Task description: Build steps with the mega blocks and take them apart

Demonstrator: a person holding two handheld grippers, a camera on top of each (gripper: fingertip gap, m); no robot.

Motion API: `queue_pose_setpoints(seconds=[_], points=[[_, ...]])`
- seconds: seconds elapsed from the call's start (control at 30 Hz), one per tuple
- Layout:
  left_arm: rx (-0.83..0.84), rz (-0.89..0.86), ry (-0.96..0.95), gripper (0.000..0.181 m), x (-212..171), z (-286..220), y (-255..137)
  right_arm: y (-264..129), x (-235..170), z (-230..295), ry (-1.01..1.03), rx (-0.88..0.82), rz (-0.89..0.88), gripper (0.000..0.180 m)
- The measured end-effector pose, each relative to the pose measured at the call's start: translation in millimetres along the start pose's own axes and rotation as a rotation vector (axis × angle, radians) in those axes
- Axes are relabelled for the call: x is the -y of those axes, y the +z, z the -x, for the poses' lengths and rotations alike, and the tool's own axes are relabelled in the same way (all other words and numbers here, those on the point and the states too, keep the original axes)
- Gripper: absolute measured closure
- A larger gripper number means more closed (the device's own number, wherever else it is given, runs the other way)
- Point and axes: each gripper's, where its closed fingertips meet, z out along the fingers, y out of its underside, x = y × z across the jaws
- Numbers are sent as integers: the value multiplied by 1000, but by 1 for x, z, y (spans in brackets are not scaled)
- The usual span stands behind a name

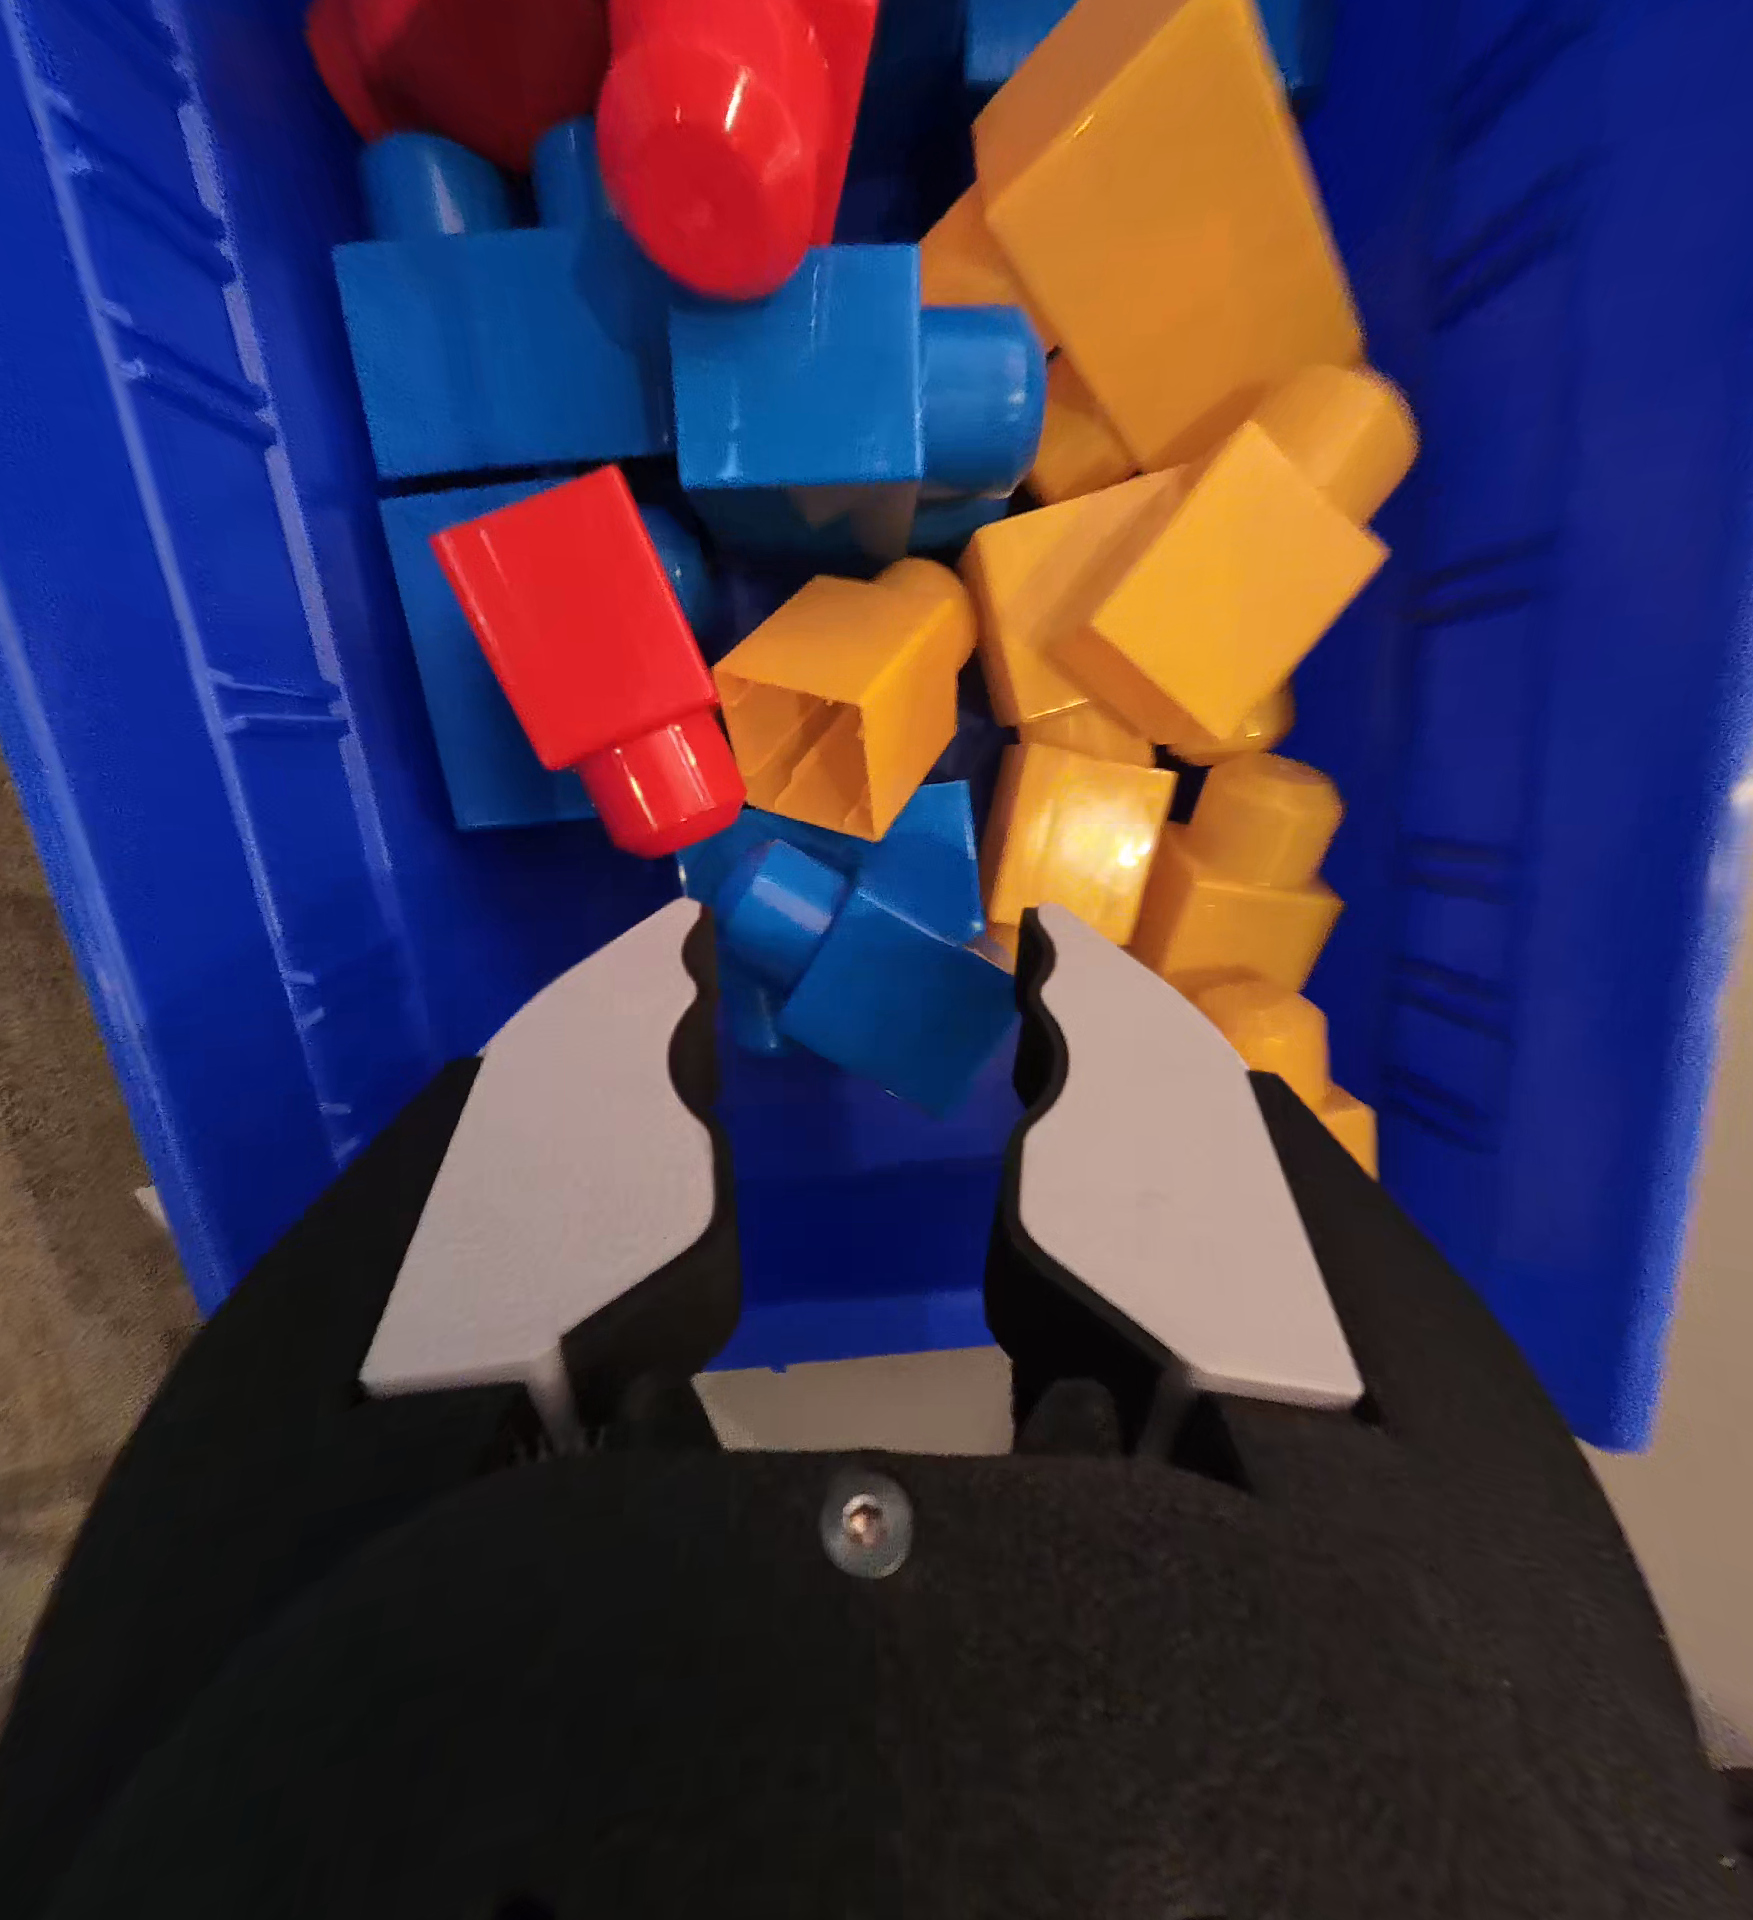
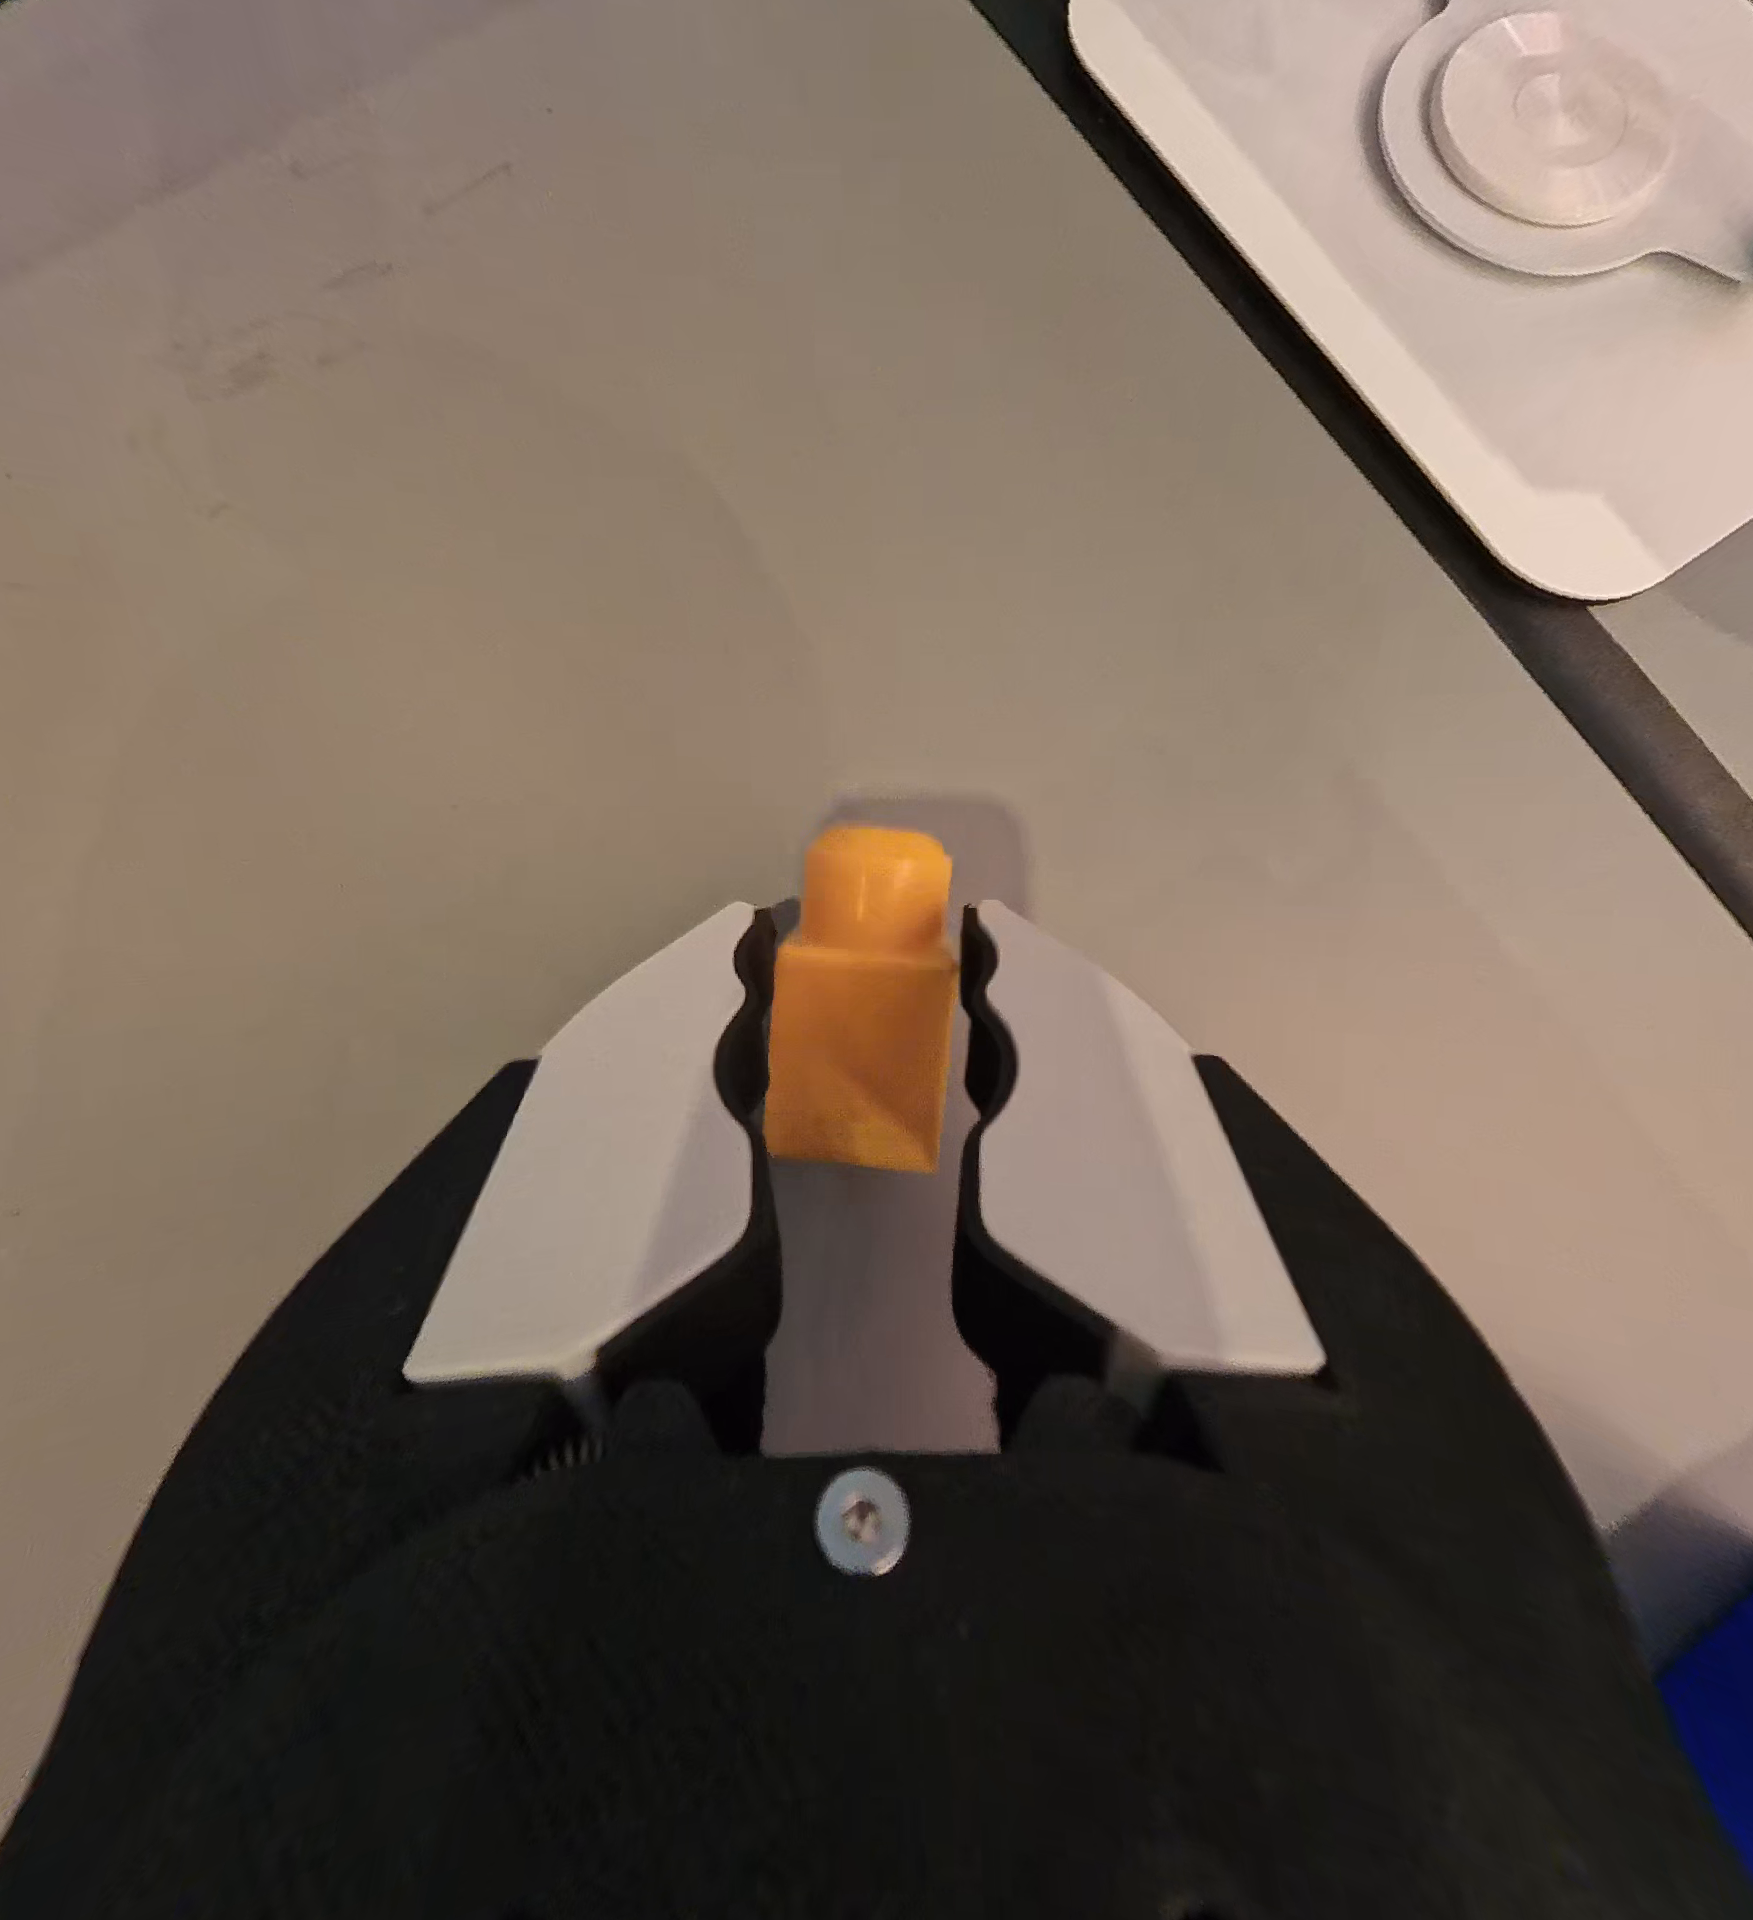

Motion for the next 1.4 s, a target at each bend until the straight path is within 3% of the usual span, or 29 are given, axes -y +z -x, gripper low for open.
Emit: queue_pose_setpoints(seconds=[0.13, 0.4, 0.7, 0.97, 1.4], points=[[85, 123, 23, 134, -16, 13, 17, -5, 6, 0, -13, -13, -23, 142], [44, 83, -31, 140, -18, 24, 17, -11, 12, 0, -38, -20, -44, 141], [-19, 61, -35, 108, -15, 18, 23, -11, 13, 4, -65, -16, -39, 141], [-56, 111, -19, 95, -20, 9, 27, -8, 11, 9, -88, -7, -19, 141], [-54, 126, 8, 102, -22, 10, 30, -7, 10, 13, -109, 0, -5, 142]])
